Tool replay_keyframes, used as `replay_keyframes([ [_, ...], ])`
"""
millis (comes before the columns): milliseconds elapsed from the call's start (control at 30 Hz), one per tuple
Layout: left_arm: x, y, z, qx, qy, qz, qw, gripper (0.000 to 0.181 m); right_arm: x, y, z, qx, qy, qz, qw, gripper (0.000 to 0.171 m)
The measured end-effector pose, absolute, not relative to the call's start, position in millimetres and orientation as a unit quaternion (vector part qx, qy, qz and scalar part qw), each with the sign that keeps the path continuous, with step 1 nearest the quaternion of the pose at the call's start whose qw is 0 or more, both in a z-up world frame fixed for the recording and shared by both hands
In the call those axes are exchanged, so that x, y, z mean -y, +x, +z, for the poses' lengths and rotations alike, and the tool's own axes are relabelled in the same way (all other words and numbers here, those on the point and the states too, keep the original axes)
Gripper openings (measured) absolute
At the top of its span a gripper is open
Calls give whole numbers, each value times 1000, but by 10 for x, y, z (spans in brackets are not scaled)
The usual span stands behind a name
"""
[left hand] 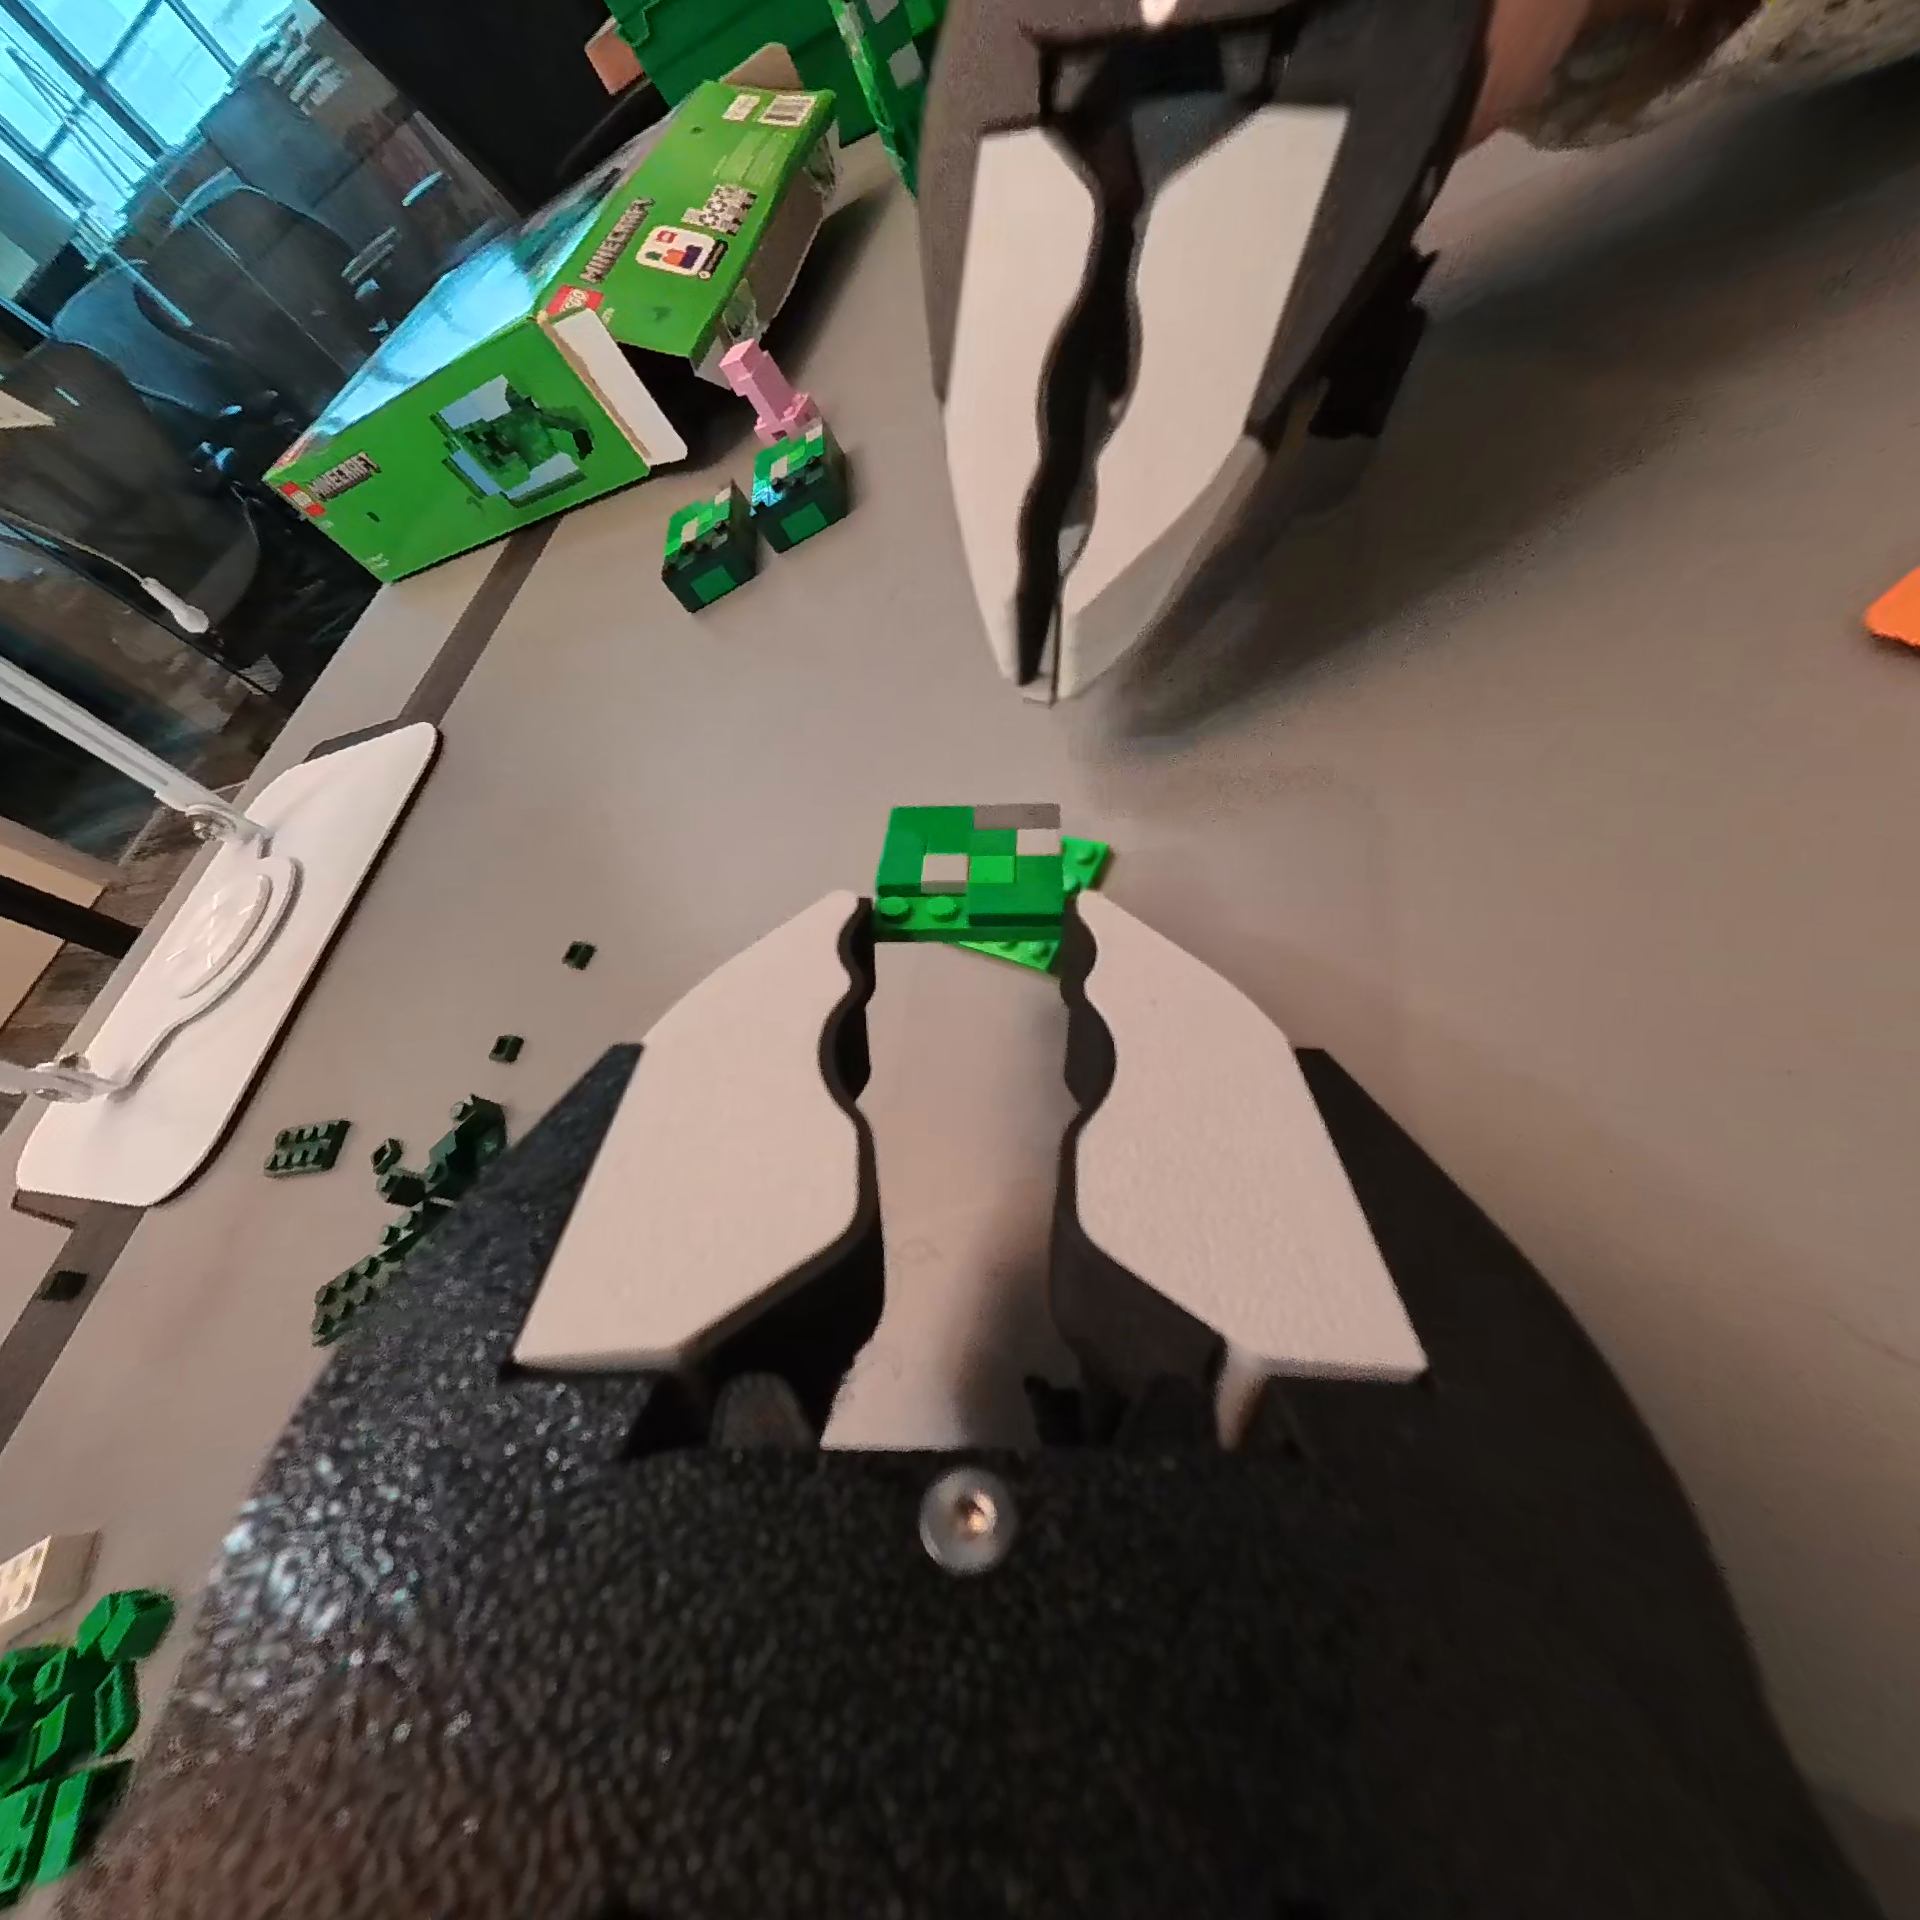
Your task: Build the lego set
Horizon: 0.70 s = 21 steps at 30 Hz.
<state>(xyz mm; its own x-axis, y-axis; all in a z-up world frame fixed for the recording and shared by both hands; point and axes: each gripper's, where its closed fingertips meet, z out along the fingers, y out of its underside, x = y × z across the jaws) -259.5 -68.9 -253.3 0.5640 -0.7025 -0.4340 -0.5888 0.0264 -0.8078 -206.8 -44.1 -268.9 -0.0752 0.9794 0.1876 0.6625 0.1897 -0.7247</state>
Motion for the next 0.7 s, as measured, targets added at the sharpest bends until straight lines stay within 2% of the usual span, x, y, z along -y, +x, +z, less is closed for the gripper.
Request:
replay_keyframes([
  [133,745,-2564,-2626,-484,-706,-73,511,35,787,-2379,-2338,704,-486,332,397,7],
  [267,808,-2536,-2638,-497,-703,-96,500,35,911,-2537,-2387,730,-420,317,436,7],
  [700,925,-2486,-2639,-518,-691,-136,486,35,1018,-2584,-2498,751,-410,347,385,7],
])
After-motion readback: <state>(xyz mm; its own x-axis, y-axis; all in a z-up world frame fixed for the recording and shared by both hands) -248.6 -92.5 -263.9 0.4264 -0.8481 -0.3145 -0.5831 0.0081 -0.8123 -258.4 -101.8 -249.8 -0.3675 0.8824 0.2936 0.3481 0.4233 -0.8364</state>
